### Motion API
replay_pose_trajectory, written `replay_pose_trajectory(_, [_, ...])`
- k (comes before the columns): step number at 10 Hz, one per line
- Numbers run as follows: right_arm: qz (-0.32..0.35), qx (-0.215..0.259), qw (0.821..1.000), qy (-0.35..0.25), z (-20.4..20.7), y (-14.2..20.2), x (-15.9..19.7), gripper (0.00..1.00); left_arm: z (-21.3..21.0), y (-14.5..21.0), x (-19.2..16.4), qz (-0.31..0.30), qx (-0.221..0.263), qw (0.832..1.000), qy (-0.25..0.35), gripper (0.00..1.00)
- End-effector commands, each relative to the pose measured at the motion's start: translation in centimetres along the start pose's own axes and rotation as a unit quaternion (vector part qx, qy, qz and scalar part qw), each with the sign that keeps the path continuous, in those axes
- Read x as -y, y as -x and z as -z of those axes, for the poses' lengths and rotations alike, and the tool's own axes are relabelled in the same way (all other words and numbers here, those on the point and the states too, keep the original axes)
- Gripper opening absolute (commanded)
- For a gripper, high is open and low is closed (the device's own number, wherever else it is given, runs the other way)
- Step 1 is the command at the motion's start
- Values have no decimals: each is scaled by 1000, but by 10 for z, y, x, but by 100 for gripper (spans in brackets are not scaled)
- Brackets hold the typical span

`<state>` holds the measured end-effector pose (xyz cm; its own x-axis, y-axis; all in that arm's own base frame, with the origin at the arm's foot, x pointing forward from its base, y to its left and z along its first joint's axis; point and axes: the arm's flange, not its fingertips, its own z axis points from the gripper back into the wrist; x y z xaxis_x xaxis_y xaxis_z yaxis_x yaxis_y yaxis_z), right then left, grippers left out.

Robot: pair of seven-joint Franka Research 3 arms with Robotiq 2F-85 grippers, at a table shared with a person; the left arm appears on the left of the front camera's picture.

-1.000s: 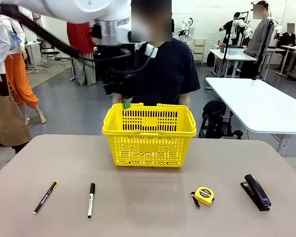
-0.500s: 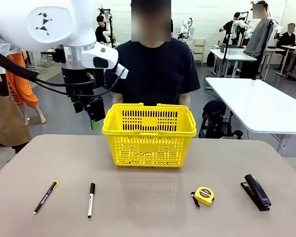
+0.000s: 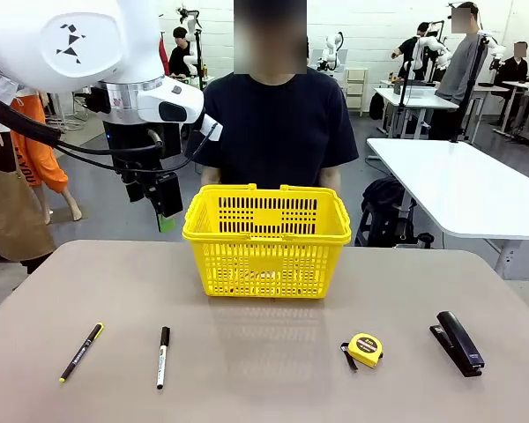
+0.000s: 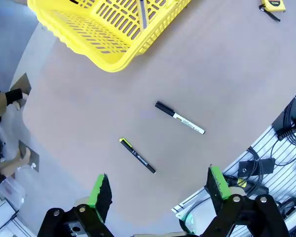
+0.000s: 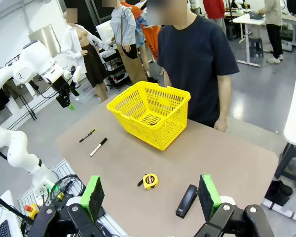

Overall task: Place the items the person wants into the basket.
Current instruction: Pick up the item the person points to and place it in the Market Basket.

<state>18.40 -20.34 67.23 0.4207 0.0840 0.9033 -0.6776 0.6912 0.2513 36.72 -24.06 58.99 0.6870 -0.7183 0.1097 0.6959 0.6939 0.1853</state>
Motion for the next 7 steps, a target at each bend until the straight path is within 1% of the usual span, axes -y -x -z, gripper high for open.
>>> replay_pose_trajectory(1, [-5,6,1000,-10,1,-1,0,100,0,0,1,-1,0,1000,-1,100])
replay_pose_trajectory(5, [-5,6,1000,-10,1,-1,0,100,0,0,0,0,0,1000,0,100])
replay_pose_trajectory(6, [-5,6,1000,-10,1,-1,0,100,-23,29,-2,93,63,993,19,100])
replay_pose_trajectory(7, [-5,6,1000,-10,1,-1,0,100,-40,61,5,147,120,979,72,100])
